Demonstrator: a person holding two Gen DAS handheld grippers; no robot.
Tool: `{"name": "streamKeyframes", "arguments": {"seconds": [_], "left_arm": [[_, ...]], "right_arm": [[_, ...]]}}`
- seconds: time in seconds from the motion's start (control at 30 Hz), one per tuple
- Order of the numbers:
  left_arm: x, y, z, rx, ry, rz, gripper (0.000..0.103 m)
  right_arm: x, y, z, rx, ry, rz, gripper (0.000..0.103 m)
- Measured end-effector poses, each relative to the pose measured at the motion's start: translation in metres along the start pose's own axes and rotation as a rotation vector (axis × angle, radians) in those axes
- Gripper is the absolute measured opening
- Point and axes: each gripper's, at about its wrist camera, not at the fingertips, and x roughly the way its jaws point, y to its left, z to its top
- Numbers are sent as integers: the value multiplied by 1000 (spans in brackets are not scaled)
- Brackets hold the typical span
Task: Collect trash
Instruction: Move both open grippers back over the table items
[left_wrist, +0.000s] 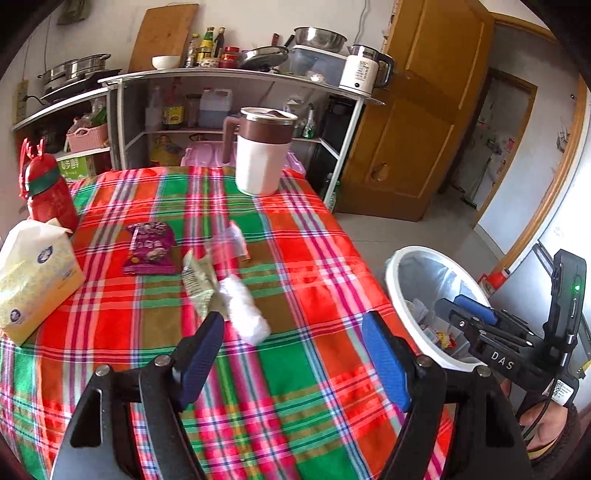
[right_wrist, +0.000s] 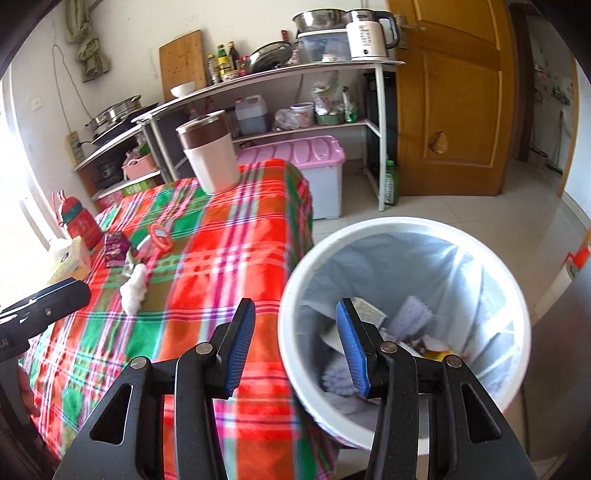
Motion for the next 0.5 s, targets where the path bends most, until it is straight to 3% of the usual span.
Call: {"name": "streamKeyframes", "arguments": {"seconds": [0.5], "left_arm": [[0, 89, -11, -140, 39, 96, 79]], "right_arm": [[39, 89, 6, -120, 51, 140, 47]]}}
